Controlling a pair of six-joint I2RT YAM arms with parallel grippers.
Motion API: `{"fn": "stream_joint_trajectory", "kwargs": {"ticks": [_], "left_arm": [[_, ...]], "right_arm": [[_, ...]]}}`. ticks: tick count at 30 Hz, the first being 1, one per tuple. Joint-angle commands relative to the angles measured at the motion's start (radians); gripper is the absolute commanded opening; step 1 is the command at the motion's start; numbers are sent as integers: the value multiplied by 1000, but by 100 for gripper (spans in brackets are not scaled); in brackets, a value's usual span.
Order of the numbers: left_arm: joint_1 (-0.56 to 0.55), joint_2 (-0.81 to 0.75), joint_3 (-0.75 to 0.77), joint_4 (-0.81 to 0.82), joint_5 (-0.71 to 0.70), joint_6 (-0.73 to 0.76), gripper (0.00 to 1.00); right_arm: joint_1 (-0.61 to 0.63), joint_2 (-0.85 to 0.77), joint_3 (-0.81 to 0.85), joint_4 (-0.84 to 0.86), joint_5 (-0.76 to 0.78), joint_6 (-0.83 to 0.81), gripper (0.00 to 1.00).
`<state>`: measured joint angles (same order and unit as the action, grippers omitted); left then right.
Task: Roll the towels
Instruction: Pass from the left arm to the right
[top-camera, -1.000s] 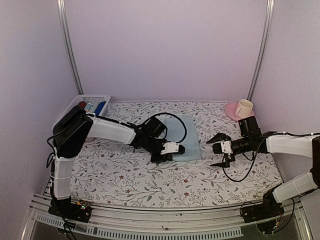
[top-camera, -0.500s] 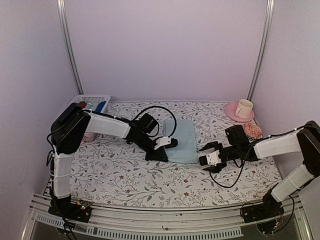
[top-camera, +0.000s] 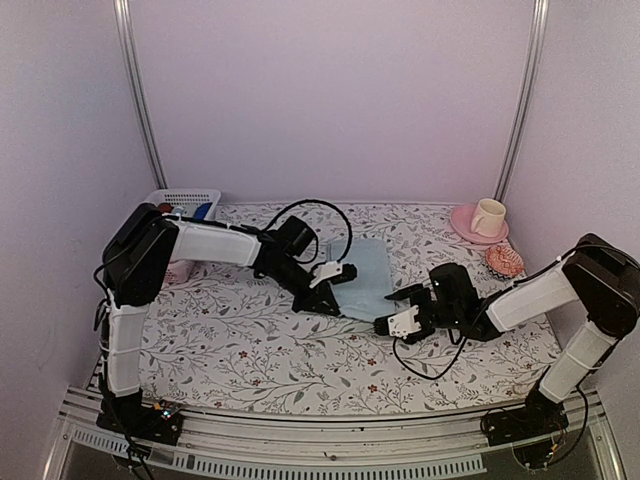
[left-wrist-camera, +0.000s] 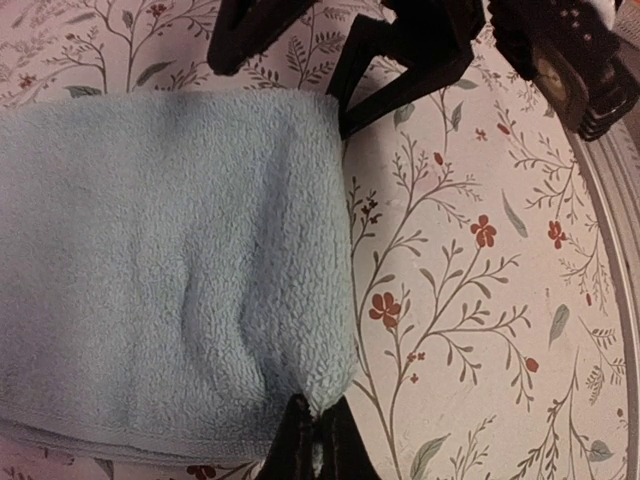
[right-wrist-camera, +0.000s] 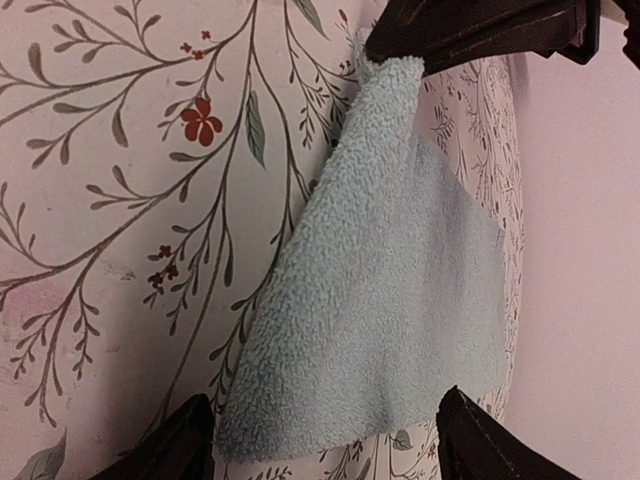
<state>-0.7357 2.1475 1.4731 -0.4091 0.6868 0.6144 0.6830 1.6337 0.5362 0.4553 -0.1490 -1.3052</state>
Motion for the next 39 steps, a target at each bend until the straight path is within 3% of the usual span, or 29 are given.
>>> {"fn": "stream_joint_trajectory", "kwargs": {"ticks": [1, 4, 9, 11, 15, 24, 29, 35, 37, 39], "left_arm": [[17, 18, 19, -27, 37, -8, 0], [19, 12, 15, -33, 34, -4, 0], [21, 5, -4, -26, 30, -2, 0], [22, 7, -8, -22, 30, -4, 0], [21, 11, -13, -10, 34, -8, 0], [22, 14, -5, 1, 40, -18, 1], [22, 17, -7, 4, 36, -19, 1], [21, 12, -25, 6, 23, -19, 8], [20, -5, -46, 17, 2, -19, 16], [19, -27, -71, 27, -31, -17, 36]], "right_arm": [[17, 13, -33, 16, 63, 18, 75], [19, 13, -28, 6, 70, 43, 63], [20, 13, 14, -65, 41, 82, 33], [20, 11, 26, -92, 26, 98, 32], [21, 2, 22, -109, -4, 102, 46], [38, 18, 35, -105, 27, 123, 53], [64, 52, 40, -74, 89, 126, 44], [72, 25, 45, -72, 135, 128, 16], [71, 10, 50, -87, 133, 126, 9], [70, 0, 70, -150, 103, 127, 4]]}}
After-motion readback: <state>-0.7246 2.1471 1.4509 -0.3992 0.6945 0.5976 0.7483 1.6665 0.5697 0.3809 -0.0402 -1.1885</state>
